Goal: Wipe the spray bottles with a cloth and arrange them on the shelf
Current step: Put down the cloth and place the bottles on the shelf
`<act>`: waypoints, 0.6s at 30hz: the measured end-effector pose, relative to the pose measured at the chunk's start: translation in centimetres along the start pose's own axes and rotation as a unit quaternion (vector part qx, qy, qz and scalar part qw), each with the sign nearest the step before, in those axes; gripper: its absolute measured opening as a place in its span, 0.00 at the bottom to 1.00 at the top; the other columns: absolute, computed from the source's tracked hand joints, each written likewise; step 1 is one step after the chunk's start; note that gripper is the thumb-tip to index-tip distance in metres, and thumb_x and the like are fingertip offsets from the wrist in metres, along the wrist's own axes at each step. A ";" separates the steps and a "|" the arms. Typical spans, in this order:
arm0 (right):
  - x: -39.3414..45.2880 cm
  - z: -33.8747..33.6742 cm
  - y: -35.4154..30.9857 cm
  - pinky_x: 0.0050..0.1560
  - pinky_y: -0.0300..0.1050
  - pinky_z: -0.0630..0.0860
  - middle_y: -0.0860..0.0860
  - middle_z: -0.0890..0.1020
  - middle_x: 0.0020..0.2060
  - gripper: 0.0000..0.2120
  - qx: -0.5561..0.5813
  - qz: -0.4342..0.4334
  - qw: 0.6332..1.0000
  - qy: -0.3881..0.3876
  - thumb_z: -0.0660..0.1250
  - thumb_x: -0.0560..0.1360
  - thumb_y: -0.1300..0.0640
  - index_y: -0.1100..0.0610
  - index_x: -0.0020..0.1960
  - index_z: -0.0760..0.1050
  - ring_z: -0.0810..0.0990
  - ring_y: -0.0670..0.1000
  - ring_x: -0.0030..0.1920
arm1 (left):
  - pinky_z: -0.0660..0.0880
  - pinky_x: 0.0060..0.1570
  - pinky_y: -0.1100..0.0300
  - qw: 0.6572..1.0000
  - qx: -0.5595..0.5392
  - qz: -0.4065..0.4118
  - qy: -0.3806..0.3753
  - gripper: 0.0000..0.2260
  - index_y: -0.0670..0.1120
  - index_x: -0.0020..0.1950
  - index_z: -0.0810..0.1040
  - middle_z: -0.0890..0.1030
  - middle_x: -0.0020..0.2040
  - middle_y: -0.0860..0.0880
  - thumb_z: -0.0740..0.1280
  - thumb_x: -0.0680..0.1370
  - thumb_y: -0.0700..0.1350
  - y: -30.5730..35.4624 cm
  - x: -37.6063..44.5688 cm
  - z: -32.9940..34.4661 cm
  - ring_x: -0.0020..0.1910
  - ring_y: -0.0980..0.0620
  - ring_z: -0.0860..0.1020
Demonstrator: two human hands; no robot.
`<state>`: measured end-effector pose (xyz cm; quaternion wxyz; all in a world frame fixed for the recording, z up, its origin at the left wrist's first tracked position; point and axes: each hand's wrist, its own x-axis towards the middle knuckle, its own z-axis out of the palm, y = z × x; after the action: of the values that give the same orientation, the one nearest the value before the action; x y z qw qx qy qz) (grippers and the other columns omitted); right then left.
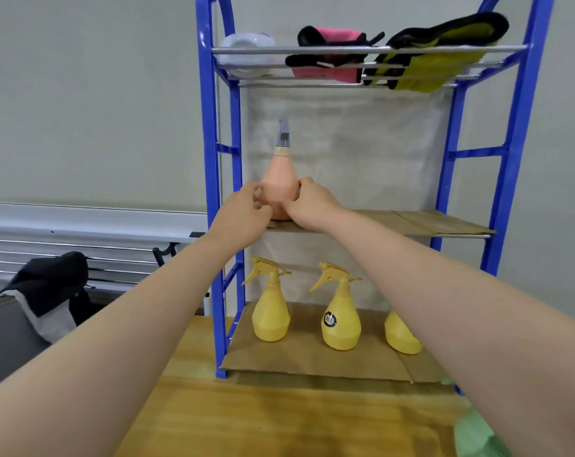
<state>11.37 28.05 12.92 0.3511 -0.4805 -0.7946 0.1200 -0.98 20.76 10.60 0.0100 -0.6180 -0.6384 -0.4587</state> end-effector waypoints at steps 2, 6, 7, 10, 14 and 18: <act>0.8 0.3 0.2 0.46 0.45 0.69 0.58 0.77 0.62 0.23 0.006 0.004 1.000 -0.007 0.64 0.77 0.49 0.61 0.66 0.67 0.77 0.59 0.59 | 0.68 0.39 0.63 1.000 0.015 0.004 -0.015 0.21 0.46 0.72 0.67 0.76 0.62 0.47 0.59 0.79 0.41 0.0 0.7 0.2 0.50 0.52 0.73; 2.0 0.9 0.0 0.47 0.46 0.71 0.57 0.78 0.61 0.28 0.015 0.005 1.000 -0.020 0.67 0.75 0.43 0.61 0.66 0.67 0.78 0.58 0.57 | 0.68 0.37 0.62 0.997 0.056 -0.003 -0.061 0.16 0.45 0.65 0.72 0.78 0.56 0.45 0.59 0.77 0.39 -0.1 2.1 0.3 0.49 0.48 0.75; 2.3 1.1 -0.2 0.47 0.47 0.72 0.57 0.78 0.60 0.29 0.014 0.004 1.000 -0.024 0.68 0.74 0.42 0.60 0.66 0.68 0.79 0.58 0.56 | 0.68 0.37 0.62 0.996 0.061 -0.012 -0.069 0.15 0.44 0.64 0.71 0.77 0.54 0.45 0.59 0.77 0.38 -0.1 2.5 0.3 0.49 0.48 0.75; 3.1 1.6 -0.9 0.46 0.47 0.72 0.57 0.79 0.58 0.29 0.011 0.006 0.999 -0.040 0.68 0.74 0.42 0.60 0.67 0.68 0.79 0.57 0.53 | 0.70 0.38 0.62 0.994 0.055 -0.037 -0.085 0.11 0.44 0.61 0.72 0.78 0.53 0.43 0.61 0.78 0.39 -0.2 3.4 0.4 0.50 0.47 0.76; 3.7 2.3 -1.2 0.47 0.48 0.71 0.57 0.77 0.60 0.29 0.020 0.014 0.998 -0.050 0.66 0.75 0.43 0.59 0.69 0.64 0.77 0.56 0.52 | 0.70 0.39 0.62 0.994 0.048 -0.062 -0.080 0.08 0.47 0.56 0.68 0.77 0.53 0.43 0.63 0.78 0.41 -0.6 4.1 0.5 0.47 0.49 0.75; 3.4 2.1 -1.0 0.50 0.49 0.73 0.56 0.76 0.60 0.35 0.027 0.018 0.998 -0.052 0.66 0.75 0.41 0.59 0.72 0.58 0.76 0.56 0.53 | 0.71 0.39 0.60 0.993 0.045 -0.064 -0.084 0.11 0.44 0.59 0.70 0.78 0.50 0.44 0.63 0.78 0.42 -0.8 3.8 0.2 0.45 0.49 0.76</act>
<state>8.33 30.71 13.43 0.3204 -0.4778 -0.7995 0.1727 -2.43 24.04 12.24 -0.0452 -0.6111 -0.6950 -0.3762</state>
